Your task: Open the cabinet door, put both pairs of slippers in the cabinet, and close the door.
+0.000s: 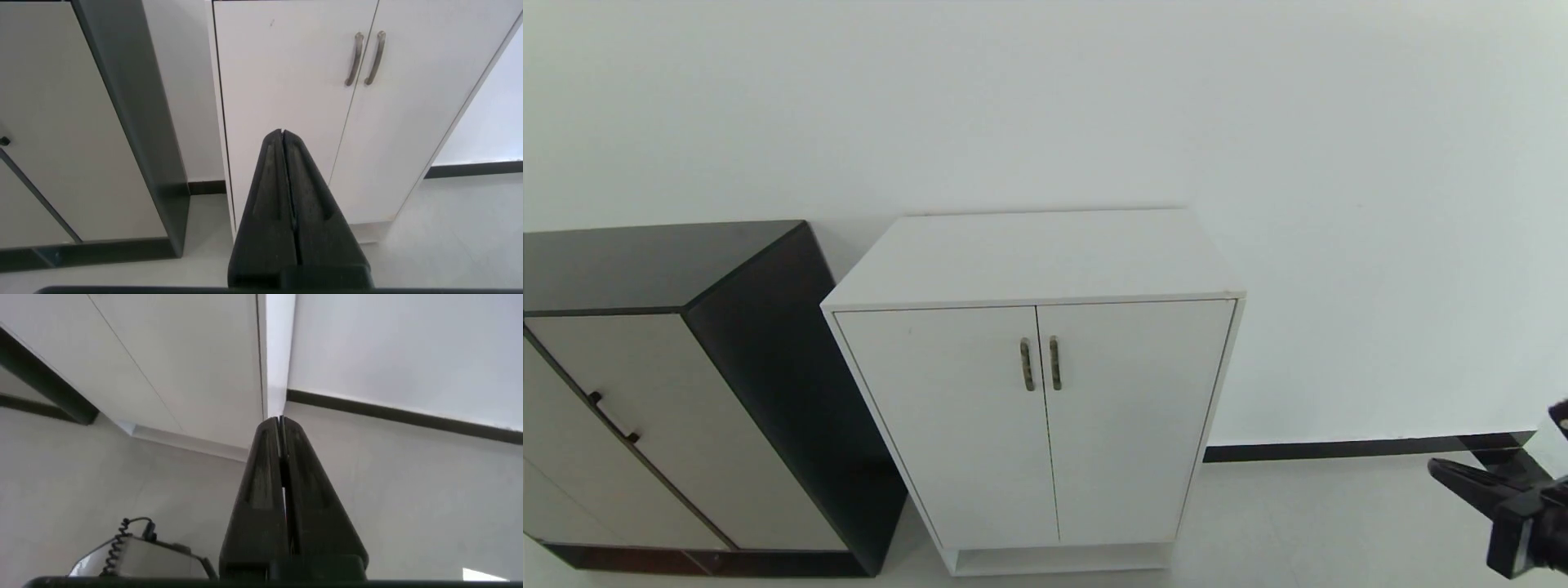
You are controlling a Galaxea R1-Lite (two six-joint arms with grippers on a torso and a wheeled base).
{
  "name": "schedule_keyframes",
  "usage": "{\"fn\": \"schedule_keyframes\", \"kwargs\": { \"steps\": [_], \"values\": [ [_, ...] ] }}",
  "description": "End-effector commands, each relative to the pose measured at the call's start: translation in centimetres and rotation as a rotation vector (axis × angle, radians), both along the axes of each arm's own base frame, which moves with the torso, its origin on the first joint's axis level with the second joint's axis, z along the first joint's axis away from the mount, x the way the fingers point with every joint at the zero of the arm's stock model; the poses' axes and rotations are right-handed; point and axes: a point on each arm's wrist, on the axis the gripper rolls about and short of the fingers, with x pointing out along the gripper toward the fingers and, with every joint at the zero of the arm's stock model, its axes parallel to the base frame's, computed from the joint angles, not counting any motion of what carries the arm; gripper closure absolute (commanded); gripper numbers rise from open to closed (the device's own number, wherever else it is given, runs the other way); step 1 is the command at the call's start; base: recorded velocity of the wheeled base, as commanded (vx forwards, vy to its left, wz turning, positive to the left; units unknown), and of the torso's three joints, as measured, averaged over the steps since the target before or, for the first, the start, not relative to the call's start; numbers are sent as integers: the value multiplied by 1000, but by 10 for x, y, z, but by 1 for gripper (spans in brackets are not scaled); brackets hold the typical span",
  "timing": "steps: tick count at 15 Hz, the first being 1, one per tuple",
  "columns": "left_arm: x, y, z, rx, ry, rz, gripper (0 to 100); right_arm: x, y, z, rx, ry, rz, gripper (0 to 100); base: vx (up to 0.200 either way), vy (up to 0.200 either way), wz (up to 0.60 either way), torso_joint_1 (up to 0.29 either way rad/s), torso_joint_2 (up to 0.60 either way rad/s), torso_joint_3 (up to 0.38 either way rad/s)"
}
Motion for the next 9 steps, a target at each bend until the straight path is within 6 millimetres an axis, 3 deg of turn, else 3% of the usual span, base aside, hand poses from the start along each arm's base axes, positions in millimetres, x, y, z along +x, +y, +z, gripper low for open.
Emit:
{"fn": "schedule_keyframes", "kwargs": {
  "steps": [1,6,9],
  "values": [
    [0,0,0,0,1,1,100,-47,-9,1,9,-63,-27,100,0,0,0,0,0,0],
    [0,0,0,0,1,1,100,-100,-15,-13,9,-62,-32,100,0,0,0,0,0,0],
    [0,0,0,0,1,1,100,-119,-17,-23,32,-67,-43,100,0,0,0,0,0,0]
  ]
}}
